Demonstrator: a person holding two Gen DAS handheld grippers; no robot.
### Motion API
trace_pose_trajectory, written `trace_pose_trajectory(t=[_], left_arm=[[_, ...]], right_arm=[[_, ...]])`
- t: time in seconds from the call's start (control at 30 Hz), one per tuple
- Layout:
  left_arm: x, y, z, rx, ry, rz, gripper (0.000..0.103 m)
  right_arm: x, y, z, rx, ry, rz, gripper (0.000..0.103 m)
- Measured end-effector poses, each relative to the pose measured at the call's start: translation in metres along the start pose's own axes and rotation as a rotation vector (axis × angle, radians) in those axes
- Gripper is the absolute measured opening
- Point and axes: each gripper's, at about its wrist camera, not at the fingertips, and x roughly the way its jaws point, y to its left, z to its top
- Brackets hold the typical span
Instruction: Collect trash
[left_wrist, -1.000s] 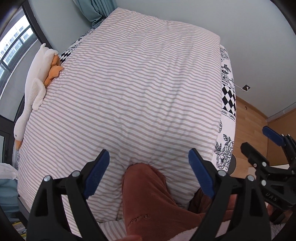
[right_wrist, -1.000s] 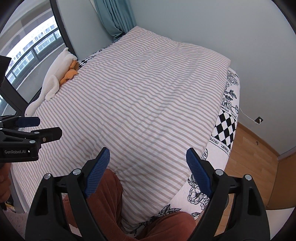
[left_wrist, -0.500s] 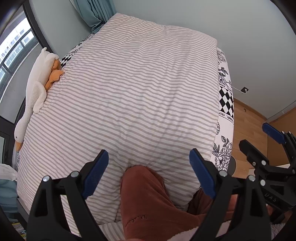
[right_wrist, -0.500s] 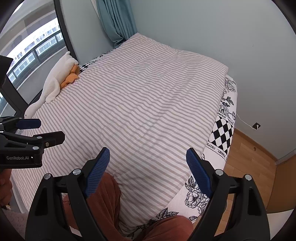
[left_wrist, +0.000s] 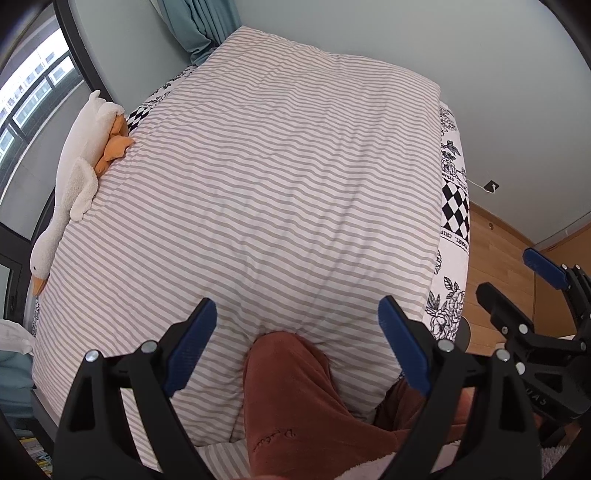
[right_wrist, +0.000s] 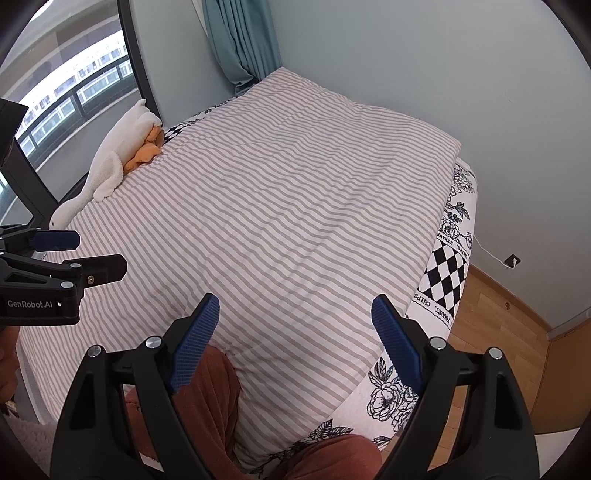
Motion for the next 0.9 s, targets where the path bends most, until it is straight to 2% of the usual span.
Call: trace_pose_trajectory(t=[0.9], left_arm=[[0.0015,0.0012,0.0091,-0.004,0.012,-0.007,0.089]], right_arm=[[0.0032,0.0015,0.0059,-0.036,0.006,0.009,0.082]])
